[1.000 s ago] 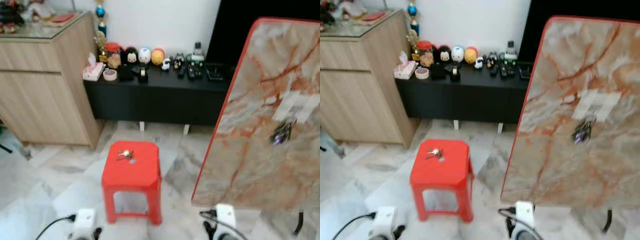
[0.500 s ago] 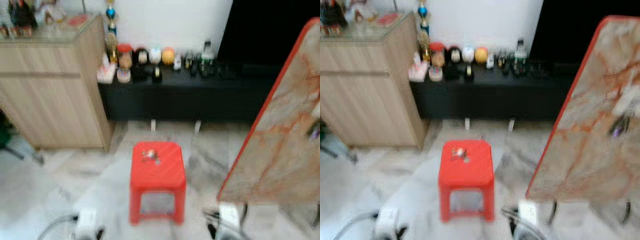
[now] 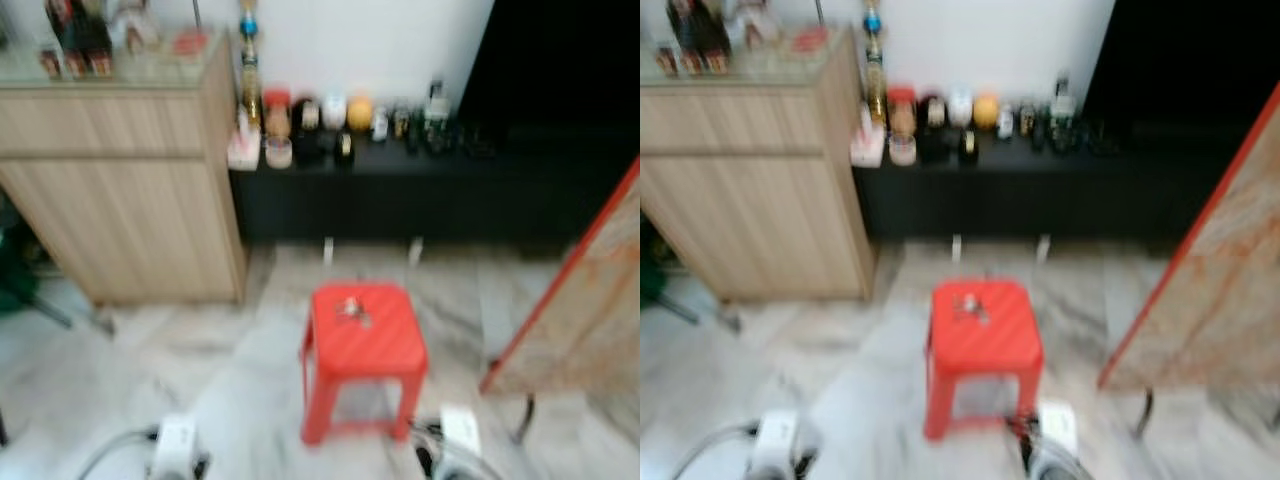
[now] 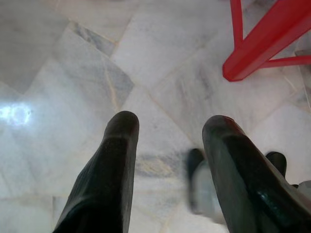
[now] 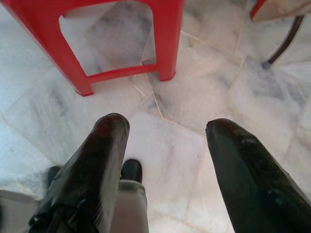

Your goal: Hang keys on a hook

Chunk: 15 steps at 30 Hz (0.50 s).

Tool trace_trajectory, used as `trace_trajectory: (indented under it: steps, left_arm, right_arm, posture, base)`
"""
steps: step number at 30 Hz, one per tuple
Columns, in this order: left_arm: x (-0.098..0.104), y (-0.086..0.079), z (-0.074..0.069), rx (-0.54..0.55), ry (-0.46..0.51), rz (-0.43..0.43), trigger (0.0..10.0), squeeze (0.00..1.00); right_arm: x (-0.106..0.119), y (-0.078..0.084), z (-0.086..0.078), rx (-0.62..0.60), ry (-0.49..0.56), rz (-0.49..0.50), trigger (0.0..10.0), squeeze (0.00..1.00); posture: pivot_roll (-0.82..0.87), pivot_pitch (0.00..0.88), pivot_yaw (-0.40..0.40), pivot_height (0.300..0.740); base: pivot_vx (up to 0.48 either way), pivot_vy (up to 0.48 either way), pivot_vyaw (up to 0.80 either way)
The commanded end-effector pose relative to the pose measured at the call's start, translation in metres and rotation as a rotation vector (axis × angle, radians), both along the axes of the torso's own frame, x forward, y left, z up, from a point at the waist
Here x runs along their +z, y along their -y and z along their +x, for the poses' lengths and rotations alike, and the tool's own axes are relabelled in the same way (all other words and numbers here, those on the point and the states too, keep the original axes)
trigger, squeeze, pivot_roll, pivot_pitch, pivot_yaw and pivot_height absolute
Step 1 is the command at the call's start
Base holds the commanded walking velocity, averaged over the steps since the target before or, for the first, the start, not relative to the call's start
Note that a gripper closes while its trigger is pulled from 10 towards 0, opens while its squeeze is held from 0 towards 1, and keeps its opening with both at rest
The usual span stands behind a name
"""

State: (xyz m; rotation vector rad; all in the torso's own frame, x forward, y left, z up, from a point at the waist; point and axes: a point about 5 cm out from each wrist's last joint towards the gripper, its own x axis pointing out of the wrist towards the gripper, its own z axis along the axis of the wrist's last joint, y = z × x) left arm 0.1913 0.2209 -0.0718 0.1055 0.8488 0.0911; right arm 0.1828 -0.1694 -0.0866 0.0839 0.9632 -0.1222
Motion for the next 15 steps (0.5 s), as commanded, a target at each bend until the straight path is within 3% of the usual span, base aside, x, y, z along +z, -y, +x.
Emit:
trace_trajectory:
  steps: [1,6,10,15]
  left_arm:
    - [0.0005,-0.0061,-0.0011,-0.007,-0.015,0.024,10.0,0.00]
    - [0.0001,-0.0057,-0.0016,-0.008,-0.016,0.025,10.0,0.00]
    - [-0.0003,-0.0054,-0.0024,-0.011,-0.018,0.027,10.0,0.00]
    - [-0.0006,-0.0048,-0.0026,-0.015,-0.020,0.026,10.0,0.00]
  right_arm:
    - [0.0037,-0.0053,0.0083,0.001,0.023,0.013,10.0,0.00]
    - [0.0040,-0.0044,0.0086,-0.007,0.028,0.007,10.0,0.00]
    - [0.0037,-0.0045,0.0081,-0.020,0.027,0.015,10.0,0.00]
    - [0.0037,-0.0045,0.0082,-0.020,0.026,0.020,10.0,0.00]
  posture:
    - [0.04,0.000,-0.094,0.737]
    - [0.04,0.000,-0.093,0.737]
    - [0.04,0.000,-0.093,0.737]
    - [0.04,0.000,-0.094,0.737]
  base:
    - [0.000,0.480,0.00]
    - [0.000,0.385,0.00]
    - [0.000,0.000,0.00]
    - [0.000,0.000,-0.75]
